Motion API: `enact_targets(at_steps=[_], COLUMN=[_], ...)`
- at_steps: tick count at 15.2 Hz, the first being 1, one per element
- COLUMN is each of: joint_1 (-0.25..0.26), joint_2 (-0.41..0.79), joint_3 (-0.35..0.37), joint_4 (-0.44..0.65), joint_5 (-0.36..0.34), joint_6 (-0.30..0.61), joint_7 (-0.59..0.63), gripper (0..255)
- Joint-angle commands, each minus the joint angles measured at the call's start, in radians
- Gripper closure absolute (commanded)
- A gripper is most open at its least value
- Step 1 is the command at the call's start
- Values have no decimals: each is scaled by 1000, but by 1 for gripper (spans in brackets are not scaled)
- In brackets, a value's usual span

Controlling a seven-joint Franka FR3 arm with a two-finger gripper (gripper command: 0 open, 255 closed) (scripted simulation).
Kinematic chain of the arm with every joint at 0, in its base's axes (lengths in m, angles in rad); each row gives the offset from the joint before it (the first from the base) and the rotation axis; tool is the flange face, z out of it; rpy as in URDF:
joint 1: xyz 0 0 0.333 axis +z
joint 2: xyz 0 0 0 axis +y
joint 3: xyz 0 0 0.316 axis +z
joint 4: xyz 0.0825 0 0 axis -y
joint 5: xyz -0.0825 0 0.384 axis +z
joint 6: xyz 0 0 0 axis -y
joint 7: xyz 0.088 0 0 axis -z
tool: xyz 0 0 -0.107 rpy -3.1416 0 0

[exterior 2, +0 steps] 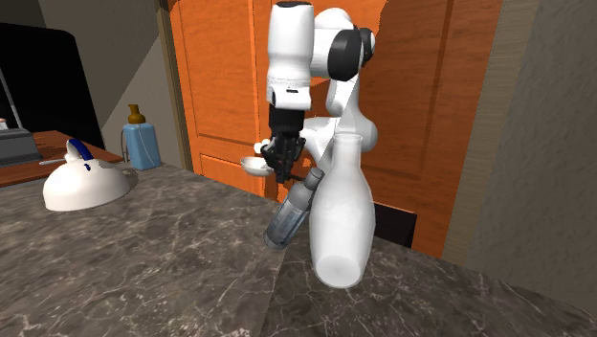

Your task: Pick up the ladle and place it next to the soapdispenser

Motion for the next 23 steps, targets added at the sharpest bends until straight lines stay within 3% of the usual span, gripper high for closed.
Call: enact_targets(at_steps=[1, 23], joint_1=[1, 15], joint_2=[-5, 12], joint_3=[3, 39], joint_4=[26, 330], joint_5=[4, 42], joint_6=[-31, -317], joint_7=[-5, -36], gripper=[255, 255])
